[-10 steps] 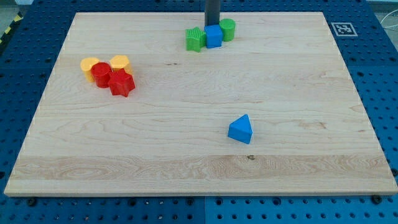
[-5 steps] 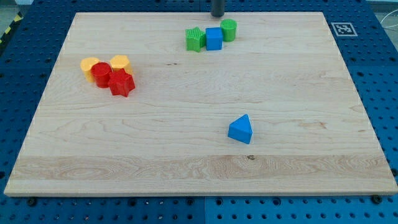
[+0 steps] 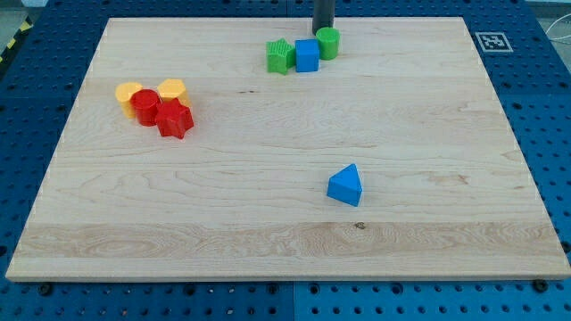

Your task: Move the green circle down a bit

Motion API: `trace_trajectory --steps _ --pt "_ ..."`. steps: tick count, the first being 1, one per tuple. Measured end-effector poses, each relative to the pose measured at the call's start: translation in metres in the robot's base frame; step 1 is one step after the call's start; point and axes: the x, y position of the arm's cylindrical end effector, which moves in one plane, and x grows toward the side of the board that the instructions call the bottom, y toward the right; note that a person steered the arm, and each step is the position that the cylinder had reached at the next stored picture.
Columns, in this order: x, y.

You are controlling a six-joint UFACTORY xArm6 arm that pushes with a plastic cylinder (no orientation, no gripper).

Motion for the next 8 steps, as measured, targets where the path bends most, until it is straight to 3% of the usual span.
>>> trace_trajectory --steps 7,8 --pt "0.025 0.005" --pt "0.023 0.027"
